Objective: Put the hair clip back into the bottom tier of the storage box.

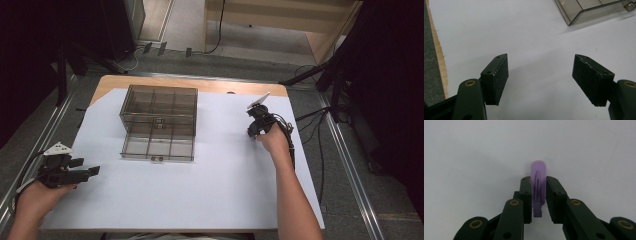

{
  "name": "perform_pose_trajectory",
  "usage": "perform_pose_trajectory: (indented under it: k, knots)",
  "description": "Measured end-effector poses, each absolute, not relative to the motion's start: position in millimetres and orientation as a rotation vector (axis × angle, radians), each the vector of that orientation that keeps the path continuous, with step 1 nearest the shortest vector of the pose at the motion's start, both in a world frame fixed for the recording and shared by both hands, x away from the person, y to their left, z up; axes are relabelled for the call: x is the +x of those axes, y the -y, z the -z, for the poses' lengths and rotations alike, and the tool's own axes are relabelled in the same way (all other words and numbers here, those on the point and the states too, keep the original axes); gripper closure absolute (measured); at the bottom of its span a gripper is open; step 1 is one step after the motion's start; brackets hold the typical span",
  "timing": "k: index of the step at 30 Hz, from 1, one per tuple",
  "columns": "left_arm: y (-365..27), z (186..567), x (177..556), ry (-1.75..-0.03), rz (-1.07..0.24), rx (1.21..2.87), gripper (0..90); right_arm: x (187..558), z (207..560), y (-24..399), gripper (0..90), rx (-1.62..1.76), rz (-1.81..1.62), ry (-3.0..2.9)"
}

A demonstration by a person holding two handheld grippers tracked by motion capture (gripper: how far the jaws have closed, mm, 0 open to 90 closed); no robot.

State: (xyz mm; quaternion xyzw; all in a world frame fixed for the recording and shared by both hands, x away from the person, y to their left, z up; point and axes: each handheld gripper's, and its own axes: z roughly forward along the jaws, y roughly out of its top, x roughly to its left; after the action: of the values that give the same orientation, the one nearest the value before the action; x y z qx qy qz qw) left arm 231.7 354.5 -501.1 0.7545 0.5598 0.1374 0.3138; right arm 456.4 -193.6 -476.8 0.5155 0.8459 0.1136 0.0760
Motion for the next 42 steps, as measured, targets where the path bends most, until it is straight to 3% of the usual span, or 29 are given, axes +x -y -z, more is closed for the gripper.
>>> perform_pose_trajectory:
  k: [42]
  knots:
    - [-337,499,255,-1.394,-0.340,2.015,30.0,423,452,172,77.3,1.342,-0.698,-2.645]
